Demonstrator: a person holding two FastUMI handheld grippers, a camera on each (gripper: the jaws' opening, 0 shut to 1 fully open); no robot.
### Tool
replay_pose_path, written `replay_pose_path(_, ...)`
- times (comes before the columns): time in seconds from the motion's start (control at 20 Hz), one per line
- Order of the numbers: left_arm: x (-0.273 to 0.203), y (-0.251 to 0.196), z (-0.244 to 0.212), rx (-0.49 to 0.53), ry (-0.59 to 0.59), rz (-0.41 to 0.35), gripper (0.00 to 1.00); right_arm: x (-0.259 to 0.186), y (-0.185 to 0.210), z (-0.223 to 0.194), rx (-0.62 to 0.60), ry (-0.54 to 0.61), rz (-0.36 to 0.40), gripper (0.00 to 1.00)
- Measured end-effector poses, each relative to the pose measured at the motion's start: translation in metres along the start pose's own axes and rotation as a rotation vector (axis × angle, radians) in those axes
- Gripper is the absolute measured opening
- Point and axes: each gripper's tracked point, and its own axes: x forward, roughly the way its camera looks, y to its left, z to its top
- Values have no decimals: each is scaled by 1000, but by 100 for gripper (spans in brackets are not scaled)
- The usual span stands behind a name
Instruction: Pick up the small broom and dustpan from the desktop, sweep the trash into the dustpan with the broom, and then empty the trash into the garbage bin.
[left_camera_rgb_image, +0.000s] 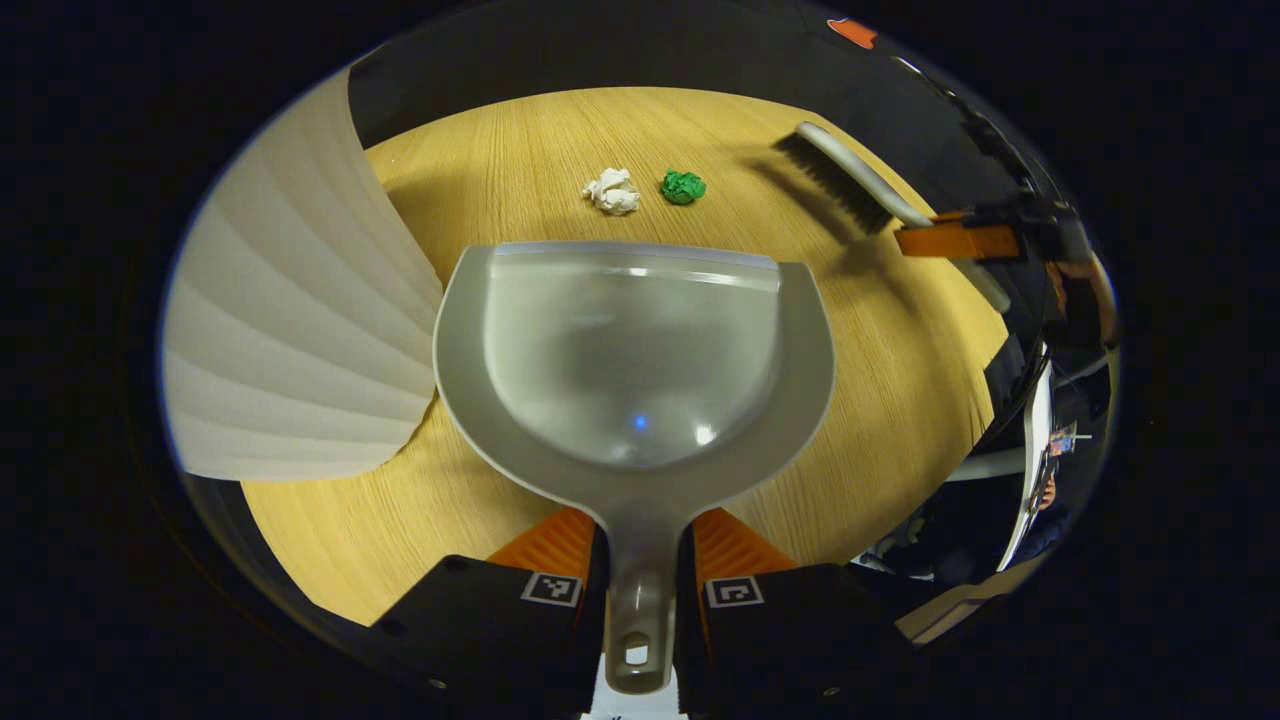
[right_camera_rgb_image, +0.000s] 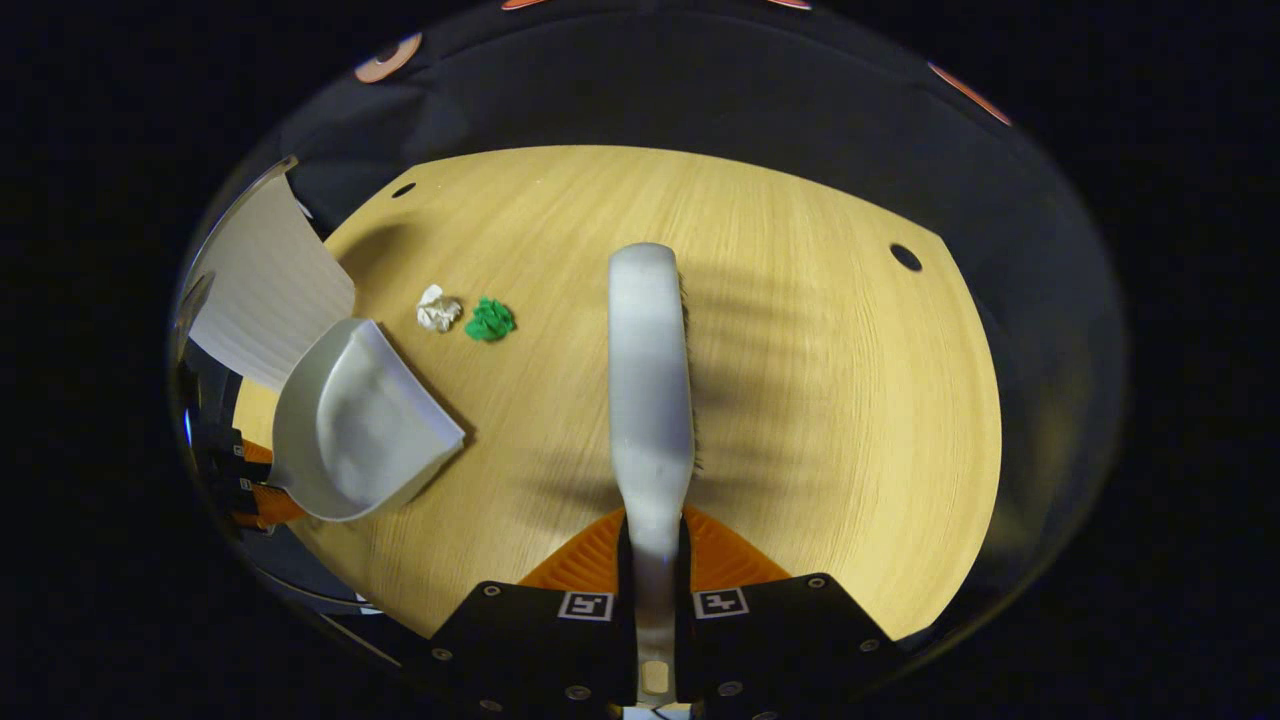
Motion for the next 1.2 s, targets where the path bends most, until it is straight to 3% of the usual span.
replay_pose_path(0.5, 8, 9, 6, 39, 25, 0, 31, 68, 36, 84, -319, 45, 88, 14)
replay_pose_path(1.2, 15, 13, 14, 95, 33, -6, 30, 45, 111, 46, -622, 139, 308, 14)
